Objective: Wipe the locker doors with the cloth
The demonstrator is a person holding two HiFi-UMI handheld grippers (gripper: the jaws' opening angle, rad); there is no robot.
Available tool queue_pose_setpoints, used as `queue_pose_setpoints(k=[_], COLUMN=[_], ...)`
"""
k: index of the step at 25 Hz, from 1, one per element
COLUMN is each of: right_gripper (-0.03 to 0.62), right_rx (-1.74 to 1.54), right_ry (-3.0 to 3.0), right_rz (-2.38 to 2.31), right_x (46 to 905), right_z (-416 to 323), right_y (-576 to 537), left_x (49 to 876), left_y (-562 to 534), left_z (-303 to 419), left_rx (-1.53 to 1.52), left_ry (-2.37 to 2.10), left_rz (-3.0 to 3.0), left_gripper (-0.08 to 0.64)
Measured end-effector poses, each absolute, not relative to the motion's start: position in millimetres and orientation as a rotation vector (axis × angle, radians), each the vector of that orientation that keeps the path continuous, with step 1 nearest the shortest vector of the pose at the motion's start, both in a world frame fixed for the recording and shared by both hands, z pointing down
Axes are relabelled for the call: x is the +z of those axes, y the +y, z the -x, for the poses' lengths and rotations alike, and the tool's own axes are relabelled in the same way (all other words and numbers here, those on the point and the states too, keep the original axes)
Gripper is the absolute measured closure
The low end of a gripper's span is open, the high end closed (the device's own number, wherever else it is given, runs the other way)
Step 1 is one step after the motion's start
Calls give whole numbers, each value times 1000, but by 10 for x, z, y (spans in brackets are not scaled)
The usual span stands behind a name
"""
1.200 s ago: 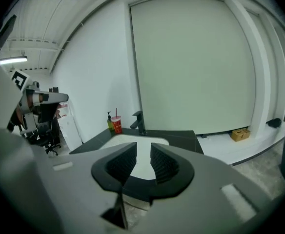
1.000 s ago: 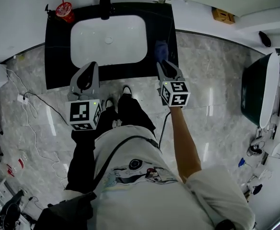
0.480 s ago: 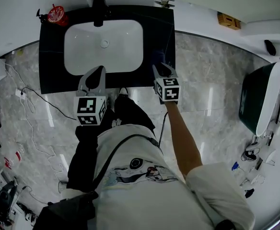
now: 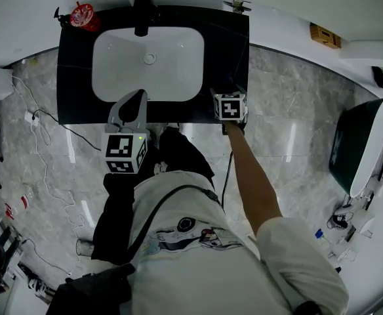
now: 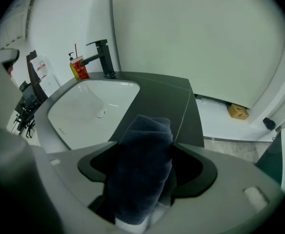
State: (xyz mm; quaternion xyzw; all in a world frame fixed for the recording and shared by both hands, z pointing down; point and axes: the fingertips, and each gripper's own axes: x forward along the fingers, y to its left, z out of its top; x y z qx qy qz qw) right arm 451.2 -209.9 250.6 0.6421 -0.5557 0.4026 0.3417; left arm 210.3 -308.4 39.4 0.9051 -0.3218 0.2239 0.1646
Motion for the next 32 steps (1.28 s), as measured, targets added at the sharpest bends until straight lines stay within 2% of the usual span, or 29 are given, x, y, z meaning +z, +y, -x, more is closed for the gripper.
queue_pose_setpoints(k=[5,7,10,13,23,32], right_gripper=[269,321,439,474,479,479], right_rx=[1086,1085,1059,1065,1021,936], right_ry=[-1425,-1467,-1501,-1517,-1622,-1679], right_rz=[-1646,-1639,-1642,-1658,-1835,-1910], right_x=[2612,2627,2610,2581,2164,1778], right_z=[-4527,-4455,-4368,-4344,-4432,-4088], right_y=[-2140,-2156,-2157,-2147,-2014,-1798], left_x=[446,472,485,471,522,527], left_y=[-3107,-3107,-3088,-3047,-2788,-2501], left_z=[-2000,-1962,-1957,-1957,-1746,-1253], left_rx=[660,665,665,663,671,643], left_ry=[-947,-959,-963,-960,-982,-1021], left_rz=[-2558,-2545,-2538,-2544,-2530,-2514], left_gripper=[560,560,560,560,560,560])
